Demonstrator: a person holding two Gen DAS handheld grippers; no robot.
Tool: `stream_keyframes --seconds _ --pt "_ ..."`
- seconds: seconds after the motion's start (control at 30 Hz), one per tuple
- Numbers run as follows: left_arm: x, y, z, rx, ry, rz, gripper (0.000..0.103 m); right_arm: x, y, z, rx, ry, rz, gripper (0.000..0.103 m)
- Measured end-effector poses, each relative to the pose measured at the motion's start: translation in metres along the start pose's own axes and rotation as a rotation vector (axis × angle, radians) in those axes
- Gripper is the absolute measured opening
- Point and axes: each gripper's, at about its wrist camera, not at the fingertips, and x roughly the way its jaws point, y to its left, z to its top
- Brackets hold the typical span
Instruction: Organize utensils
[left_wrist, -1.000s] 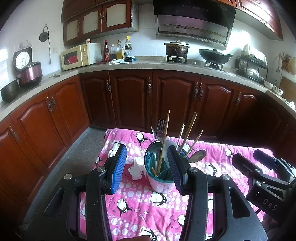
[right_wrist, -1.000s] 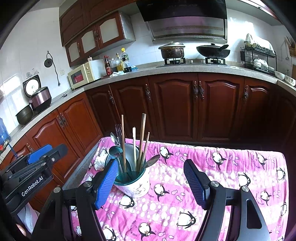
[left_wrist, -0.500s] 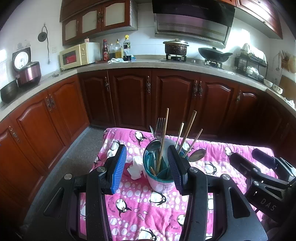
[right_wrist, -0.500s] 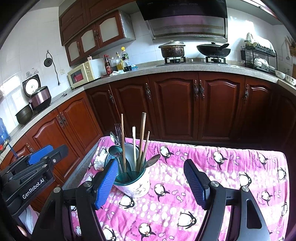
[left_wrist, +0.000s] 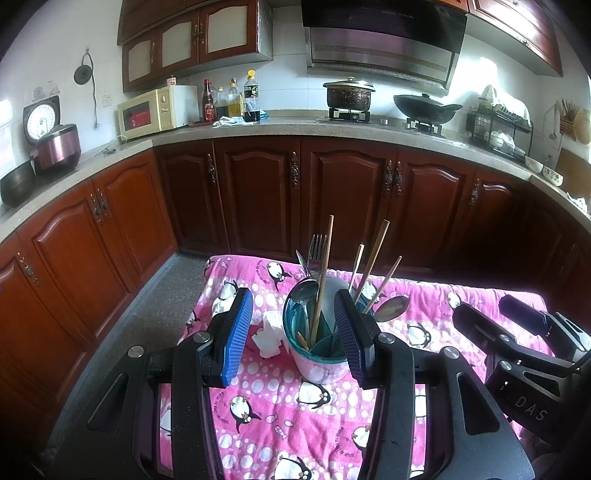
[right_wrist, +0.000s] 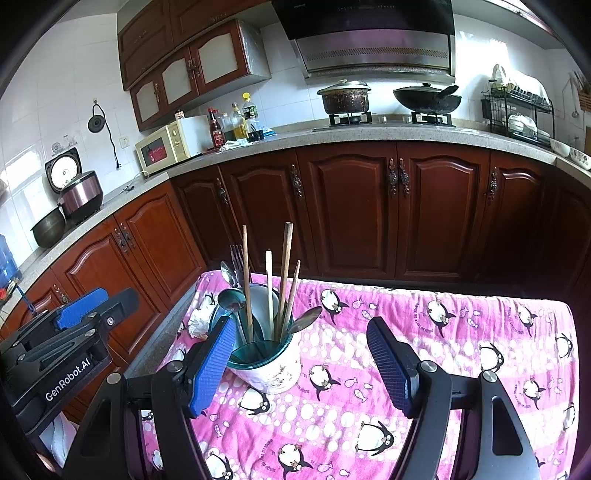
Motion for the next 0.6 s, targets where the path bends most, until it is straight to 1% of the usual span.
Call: stream_keyframes --seconds 0.43,0.6 --pt "0.007 -0.001 0.001 0.001 0.016 -0.009 0.045 0.006 0.000 -0.002 0.008 0.017 0.005 0.071" --pt "0.017 -0.003 -0.003 0.004 0.027 -0.024 0.045 0.015 -0.015 -0.008 0.041 0.030 0.000 0.071"
